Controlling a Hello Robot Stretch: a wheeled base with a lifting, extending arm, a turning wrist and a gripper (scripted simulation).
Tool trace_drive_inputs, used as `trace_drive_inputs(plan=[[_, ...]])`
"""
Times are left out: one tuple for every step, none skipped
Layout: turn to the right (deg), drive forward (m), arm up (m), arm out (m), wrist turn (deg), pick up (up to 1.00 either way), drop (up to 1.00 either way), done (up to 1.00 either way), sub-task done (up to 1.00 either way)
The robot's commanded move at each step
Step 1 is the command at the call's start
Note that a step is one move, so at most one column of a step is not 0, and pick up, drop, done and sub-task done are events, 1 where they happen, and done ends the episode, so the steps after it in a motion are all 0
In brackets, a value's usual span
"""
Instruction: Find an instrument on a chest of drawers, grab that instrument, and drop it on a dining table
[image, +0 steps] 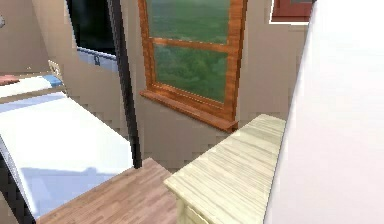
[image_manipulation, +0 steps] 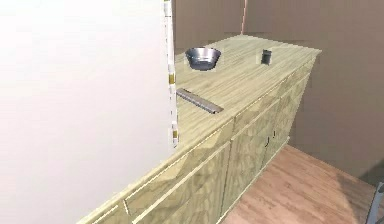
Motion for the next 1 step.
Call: trace_drive_inputs(plan=[[0.0, 0.0, 0.38, 0.0, 0.0, 0.0, 0.0, 0.0, 0.0]])
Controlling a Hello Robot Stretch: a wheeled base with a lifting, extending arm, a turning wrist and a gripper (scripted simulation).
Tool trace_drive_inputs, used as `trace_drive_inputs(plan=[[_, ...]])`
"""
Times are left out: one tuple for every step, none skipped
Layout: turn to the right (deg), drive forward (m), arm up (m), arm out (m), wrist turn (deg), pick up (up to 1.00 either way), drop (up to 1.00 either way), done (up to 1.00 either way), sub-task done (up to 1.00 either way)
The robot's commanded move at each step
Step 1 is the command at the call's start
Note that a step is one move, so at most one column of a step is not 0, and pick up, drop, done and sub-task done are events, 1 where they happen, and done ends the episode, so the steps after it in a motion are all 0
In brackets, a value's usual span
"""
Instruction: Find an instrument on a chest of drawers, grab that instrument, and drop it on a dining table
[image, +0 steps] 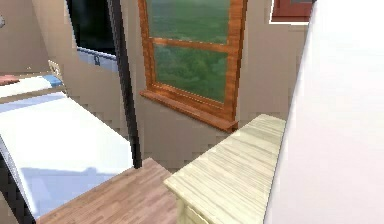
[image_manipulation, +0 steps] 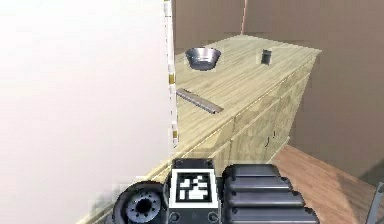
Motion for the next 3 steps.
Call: trace_drive_inputs(plan=[[0.0, 0.0, 0.0, 0.42, 0.0, 0.0, 0.0, 0.0, 0.0], [0.0, 0.0, 0.0, 0.0, 45.0, 0.0, 0.0, 0.0, 0.0], [0.0, 0.0, 0.0, 0.0, 45.0, 0.0, 0.0, 0.0, 0.0]])
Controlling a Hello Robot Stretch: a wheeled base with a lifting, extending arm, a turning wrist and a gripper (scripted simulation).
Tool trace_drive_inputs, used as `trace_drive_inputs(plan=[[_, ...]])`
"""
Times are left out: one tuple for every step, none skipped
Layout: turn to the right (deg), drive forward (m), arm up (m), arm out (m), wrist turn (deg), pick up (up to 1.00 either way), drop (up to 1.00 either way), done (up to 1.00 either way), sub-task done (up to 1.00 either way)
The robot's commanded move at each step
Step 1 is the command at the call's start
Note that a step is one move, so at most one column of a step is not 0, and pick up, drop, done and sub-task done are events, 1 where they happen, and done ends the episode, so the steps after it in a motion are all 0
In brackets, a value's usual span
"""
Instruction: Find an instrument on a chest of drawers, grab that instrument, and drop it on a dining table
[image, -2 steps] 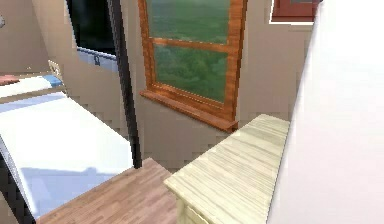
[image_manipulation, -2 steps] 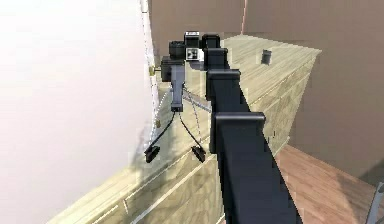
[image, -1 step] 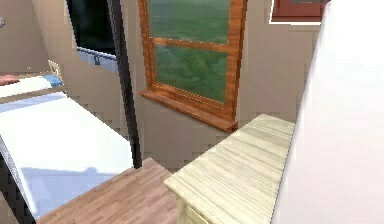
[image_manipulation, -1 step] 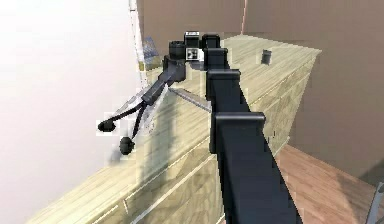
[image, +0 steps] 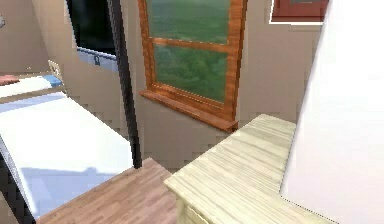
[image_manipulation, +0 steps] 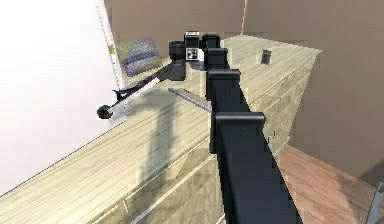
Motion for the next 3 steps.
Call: trace_drive_inputs(plan=[[0.0, 0.0, 0.0, 0.0, 45.0, 0.0, 0.0, 0.0, 0.0], [0.0, 0.0, 0.0, 0.0, 45.0, 0.0, 0.0, 0.0, 0.0], [0.0, 0.0, 0.0, 0.0, 36.0, 0.0, 0.0, 0.0, 0.0]])
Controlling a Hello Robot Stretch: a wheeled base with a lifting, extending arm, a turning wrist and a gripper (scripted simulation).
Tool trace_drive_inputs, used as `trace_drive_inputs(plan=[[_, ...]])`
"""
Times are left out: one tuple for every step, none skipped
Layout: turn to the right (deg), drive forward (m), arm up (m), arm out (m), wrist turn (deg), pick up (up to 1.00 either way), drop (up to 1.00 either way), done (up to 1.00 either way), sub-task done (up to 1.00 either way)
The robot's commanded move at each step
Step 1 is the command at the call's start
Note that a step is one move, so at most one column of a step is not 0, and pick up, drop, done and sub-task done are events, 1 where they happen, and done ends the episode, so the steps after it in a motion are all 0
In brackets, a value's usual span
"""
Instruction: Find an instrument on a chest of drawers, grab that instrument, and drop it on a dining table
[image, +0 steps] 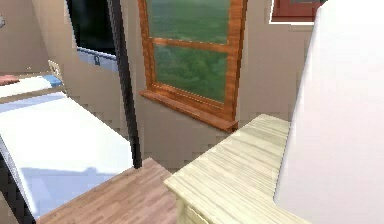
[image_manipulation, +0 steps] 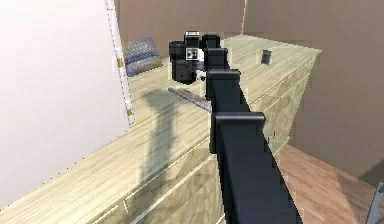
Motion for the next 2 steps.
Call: trace_drive_inputs(plan=[[0.0, 0.0, -0.12, 0.0, 0.0, 0.0, 0.0, 0.0, 0.0], [0.0, 0.0, 0.0, 0.0, 0.0, 1.0, 0.0, 0.0, 0.0]])
